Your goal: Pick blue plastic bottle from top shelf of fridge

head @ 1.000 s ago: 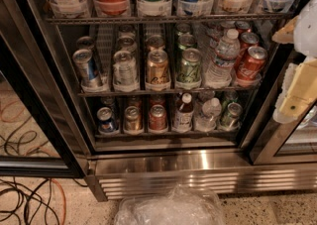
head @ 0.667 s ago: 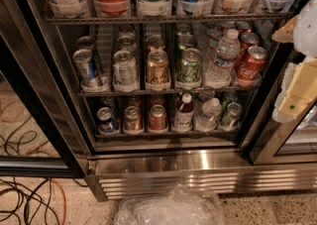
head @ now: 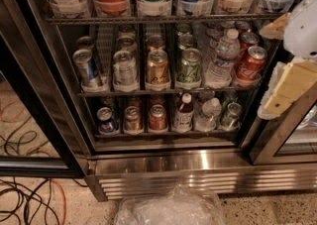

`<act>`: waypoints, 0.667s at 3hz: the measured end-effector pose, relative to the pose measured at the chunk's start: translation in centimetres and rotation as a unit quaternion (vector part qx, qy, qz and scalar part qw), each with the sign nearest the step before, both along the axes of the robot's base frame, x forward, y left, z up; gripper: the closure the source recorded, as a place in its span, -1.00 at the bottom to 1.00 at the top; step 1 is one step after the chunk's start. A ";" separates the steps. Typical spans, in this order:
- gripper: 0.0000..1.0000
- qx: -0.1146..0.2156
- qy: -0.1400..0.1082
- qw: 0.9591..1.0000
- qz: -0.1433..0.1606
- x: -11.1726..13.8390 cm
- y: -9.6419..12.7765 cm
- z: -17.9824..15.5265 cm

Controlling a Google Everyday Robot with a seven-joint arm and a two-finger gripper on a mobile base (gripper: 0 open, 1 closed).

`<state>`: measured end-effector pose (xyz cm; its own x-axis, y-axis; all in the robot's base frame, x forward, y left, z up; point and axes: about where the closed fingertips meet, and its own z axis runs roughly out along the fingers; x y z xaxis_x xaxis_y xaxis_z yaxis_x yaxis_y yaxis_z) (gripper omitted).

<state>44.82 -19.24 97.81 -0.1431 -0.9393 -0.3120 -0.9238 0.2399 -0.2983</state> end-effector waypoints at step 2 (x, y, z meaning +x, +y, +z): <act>-1.00 0.103 -0.047 0.993 0.042 2.3 3.5 -0.9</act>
Offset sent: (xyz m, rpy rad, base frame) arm 0.0426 0.0557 -0.0171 0.3393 -0.1560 0.1145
